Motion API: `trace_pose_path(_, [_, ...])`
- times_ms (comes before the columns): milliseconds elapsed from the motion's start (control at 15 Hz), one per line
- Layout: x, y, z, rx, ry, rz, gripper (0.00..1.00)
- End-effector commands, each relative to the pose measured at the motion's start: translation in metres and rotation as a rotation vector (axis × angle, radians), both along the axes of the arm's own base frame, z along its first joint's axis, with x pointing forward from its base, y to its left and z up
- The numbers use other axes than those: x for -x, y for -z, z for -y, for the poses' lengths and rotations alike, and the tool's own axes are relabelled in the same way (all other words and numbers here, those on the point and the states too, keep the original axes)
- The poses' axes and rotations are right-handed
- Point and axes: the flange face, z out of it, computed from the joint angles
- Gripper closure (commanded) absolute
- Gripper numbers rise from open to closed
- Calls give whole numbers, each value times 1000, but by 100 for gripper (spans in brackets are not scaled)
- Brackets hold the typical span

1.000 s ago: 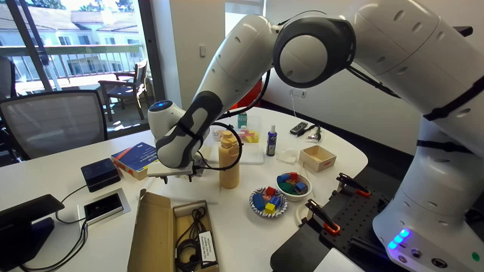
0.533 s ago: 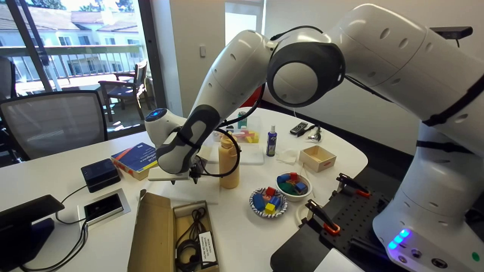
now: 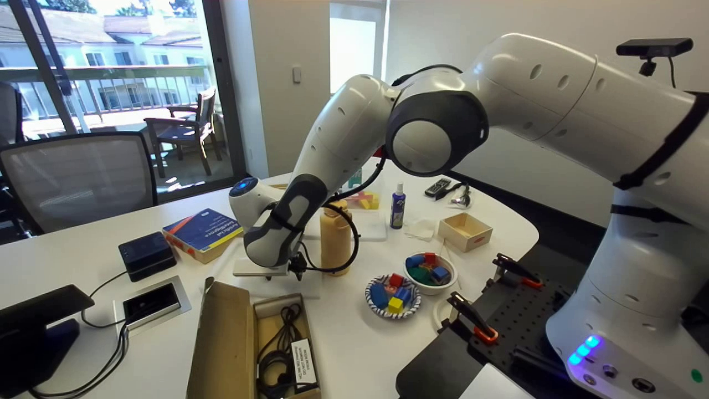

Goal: Put the paper in the box

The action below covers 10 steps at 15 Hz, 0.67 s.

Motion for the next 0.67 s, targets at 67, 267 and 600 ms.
trace_pose_path(67, [-2,52,-2,-89,6,-48,0])
trace_pose_path(267, [-1,70,-1,-130,6,-89,0])
trace_pose_path(600, [-7,63,-5,-147,0,-130,46])
